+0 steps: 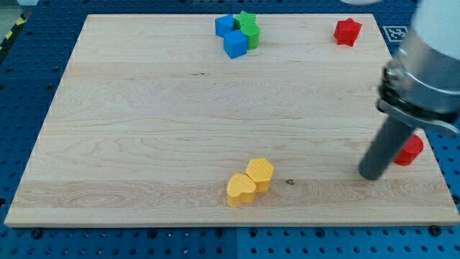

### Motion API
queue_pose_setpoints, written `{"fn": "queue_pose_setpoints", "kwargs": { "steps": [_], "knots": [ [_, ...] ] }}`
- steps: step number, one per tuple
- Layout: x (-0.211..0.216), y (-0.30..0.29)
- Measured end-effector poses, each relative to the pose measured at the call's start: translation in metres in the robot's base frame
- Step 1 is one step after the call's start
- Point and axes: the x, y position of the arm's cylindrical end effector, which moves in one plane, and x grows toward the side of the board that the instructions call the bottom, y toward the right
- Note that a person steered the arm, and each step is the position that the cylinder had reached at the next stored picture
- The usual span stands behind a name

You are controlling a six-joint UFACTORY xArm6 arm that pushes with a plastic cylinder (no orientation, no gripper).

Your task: Push red circle towards center

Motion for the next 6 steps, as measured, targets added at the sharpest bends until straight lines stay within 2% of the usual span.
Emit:
{"fn": "queue_pose_setpoints", "kwargs": {
  "steps": [1,3,6],
  "knots": [
    [0.016,0.034],
    [-0.028,0.076],
    [-0.049,0.014]
  ]
}}
